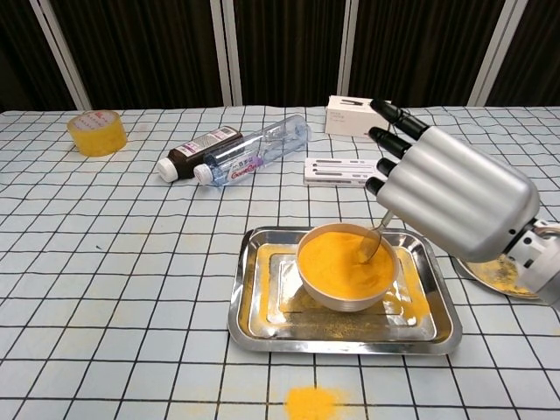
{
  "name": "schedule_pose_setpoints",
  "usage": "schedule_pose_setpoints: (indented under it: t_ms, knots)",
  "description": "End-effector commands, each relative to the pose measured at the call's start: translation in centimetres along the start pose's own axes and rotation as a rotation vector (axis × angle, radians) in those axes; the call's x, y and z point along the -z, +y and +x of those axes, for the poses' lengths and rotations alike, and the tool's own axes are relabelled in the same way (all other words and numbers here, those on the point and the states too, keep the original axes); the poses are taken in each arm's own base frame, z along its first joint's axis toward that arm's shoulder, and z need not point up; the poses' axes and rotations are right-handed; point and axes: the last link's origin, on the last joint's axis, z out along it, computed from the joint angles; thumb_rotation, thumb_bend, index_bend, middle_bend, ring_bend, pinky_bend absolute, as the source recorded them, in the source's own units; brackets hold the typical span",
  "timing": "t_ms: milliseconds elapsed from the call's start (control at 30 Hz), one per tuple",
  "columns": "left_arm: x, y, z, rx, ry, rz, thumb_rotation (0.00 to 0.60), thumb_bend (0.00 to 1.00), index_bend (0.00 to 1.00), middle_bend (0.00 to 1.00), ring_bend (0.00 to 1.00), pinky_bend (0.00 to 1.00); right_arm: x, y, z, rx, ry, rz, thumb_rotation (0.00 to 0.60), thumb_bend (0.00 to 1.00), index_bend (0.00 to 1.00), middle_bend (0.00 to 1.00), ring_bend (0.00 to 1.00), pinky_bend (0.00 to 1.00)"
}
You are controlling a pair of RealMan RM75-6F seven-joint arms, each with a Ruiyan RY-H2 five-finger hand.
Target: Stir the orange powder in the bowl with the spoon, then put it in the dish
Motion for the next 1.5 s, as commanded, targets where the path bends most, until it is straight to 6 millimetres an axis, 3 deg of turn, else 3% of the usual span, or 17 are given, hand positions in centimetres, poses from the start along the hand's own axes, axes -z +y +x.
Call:
schedule_pose_setpoints:
  t_ms: [33,767,1500]
  knots:
    - [0.0,0.0,0.0,0.000,0.001,0.000,0.600,0.00,0.00,0.00,0.00,0.00,0.0,-0.2,0.0,0.000,0.005,0.006,0.600,0.56,0.60,0.51,0.18,0.00]
    - [0.0,0.0,0.1,0.002,0.002,0.002,0.600,0.00,0.00,0.00,0.00,0.00,-0.2,-1.9,1.3,-0.103,-0.006,0.003,0.600,0.57,0.61,0.51,0.18,0.00]
    - [-0.1,0.0,0.1,0.008,0.001,0.004,0.600,0.00,0.00,0.00,0.00,0.00,-1.0,-0.3,2.6,-0.092,0.034,-0.037,0.600,0.57,0.61,0.51,0.18,0.00]
